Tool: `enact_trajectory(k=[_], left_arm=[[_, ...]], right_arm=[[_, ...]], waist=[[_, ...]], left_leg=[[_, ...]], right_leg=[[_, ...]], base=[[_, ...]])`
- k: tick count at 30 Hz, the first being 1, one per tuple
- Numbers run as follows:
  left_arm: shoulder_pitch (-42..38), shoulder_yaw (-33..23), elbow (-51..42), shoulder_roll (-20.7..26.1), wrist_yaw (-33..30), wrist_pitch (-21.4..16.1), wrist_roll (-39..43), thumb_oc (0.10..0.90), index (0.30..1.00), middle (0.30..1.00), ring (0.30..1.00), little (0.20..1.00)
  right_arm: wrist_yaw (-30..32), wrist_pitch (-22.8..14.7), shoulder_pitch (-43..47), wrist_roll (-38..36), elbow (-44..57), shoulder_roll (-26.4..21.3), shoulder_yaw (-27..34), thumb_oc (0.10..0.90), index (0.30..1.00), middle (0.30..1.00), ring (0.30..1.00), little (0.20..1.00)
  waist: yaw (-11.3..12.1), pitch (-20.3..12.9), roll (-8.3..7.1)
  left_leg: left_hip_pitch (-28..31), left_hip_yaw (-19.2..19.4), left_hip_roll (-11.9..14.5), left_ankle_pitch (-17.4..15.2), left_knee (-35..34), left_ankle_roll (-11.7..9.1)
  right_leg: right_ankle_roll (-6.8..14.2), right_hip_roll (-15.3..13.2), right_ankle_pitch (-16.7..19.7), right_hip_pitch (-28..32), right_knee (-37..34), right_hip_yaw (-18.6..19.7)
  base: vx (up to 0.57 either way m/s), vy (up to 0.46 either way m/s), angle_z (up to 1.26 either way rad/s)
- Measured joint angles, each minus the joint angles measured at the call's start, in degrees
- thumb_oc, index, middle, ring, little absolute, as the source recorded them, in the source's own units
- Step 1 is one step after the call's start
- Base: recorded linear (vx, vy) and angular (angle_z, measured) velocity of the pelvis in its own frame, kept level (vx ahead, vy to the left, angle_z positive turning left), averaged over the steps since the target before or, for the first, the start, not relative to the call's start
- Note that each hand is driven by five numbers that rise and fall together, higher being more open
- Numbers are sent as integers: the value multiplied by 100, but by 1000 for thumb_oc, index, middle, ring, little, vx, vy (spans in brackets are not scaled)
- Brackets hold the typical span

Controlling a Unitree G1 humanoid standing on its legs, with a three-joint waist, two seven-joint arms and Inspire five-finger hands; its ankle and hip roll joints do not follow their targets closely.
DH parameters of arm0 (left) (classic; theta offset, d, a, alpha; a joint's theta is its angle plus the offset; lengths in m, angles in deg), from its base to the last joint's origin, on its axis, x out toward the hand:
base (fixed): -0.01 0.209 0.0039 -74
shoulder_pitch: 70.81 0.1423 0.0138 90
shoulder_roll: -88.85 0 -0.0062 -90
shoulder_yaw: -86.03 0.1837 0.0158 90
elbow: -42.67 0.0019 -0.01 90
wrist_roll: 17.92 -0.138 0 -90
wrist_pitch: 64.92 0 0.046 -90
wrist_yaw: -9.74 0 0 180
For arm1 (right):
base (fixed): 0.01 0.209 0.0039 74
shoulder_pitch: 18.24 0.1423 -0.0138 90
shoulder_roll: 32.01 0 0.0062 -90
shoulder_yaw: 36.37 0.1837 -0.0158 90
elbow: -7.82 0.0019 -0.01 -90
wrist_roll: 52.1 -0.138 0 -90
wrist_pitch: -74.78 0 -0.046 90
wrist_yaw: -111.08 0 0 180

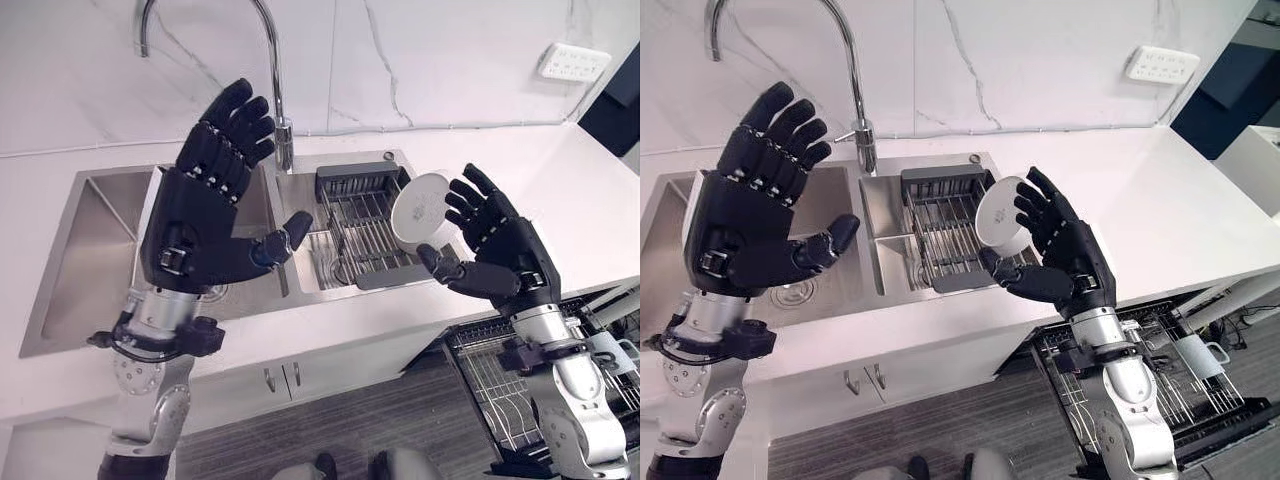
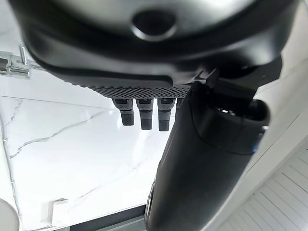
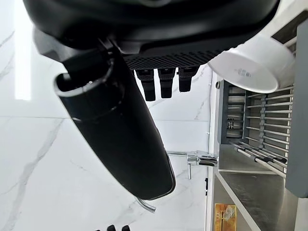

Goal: Place the dishes in the dishwasher.

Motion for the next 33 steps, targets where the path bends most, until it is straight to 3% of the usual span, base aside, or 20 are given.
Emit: enact_trajectory(k=[3, 5, 7, 11, 12, 14, 19, 21, 24, 33], left_arm=[[-44, 191, 17, 11, -214, 12, -221, 800, 900, 900, 900, 900], [-12, 247, -58, 22, -250, 21, -223, 800, 900, 900, 900, 900], [4, 249, -61, 34, -338, 22, -285, 800, 900, 900, 900, 900], [74, 192, -53, 155, -473, 122, -422, 800, 900, 900, 900, 900], [182, 132, -59, 116, -464, 126, -421, 800, 900, 900, 900, 900], [307, 74, -58, 112, -445, 128, -416, 800, 900, 900, 900, 900], [372, 19, -87, 113, -437, 131, -415, 800, 900, 900, 900, 900], [396, 8, -123, 113, -433, 133, -391, 800, 900, 900, 900, 900], [382, 9, -148, 120, -434, 132, -387, 800, 900, 900, 900, 900], [418, 8, -158, 119, -320, 140, -380, 800, 900, 900, 900, 900]], right_arm=[[91, 65, 30, -3, -1, -51, -2, 800, 900, 900, 900, 900], [161, 89, 206, -151, 7, -327, 42, 800, 900, 900, 900, 900], [259, 172, 339, -445, -11, -338, 27, 800, 900, 900, 900, 900], [365, 306, 471, -675, -67, -334, -13, 800, 900, 900, 900, 900], [366, 328, 432, -826, -67, -332, -2, 800, 900, 900, 900, 900], [379, 344, 405, -1083, -67, -332, 32, 800, 900, 900, 900, 900], [376, 331, 410, -1167, -53, -330, 67, 800, 900, 900, 900, 900], [383, 329, 409, -1172, -2, -331, 76, 800, 900, 900, 900, 900], [521, 252, 435, -1240, -2, -322, 96, 800, 900, 900, 900, 900], [876, 51, 440, -1362, -118, -308, 392, 800, 900, 900, 900, 900]], waist=[[-34, -14, 87], [41, -16, 134], [151, -16, 134], [247, -29, 113], [219, -33, 117], [122, -38, 108], [105, -45, 97], [99, -45, 86], [93, -138, -20], [100, -171, -9]], left_leg=[[227, -85, -111, -17, 1, -30], [320, -75, -107, -56, -34, -101], [320, -46, -108, -81, -37, -145], [419, 81, -111, -154, -46, -273], [411, 63, -68, -166, -53, -305], [415, 47, 20, -172, -51, -379], [425, 39, 194, -197, -105, -466], [347, 58, 282, -282, 23, -601], [277, 69, 367, -327, 40, -615], [276, 68, 419, -306, 73, -689]], right_leg=[[-138, 3, 332, -153, 171, 235], [-212, 54, 370, -22, 104, -227], [-201, 0, 351, 61, 177, -453], [-253, 63, 449, 544, -160, -472], [-167, 99, 401, 574, -215, -501], [-230, 175, 362, 597, -218, -533], [-424, 345, 271, 501, -71, -537], [-575, 398, 219, 448, 21, -534], [-657, 475, 138, 338, 157, -545], [-730, 523, 168, 340, 175, -570]], base=[[104, -191, 28], [99, -273, 8], [103, -240, -9], [79, -182, -14], [86, -274, -7], [50, -183, 0], [30, -134, -3], [-10, -84, -6], [-15, -70, 2], [-30, -25, 0]])
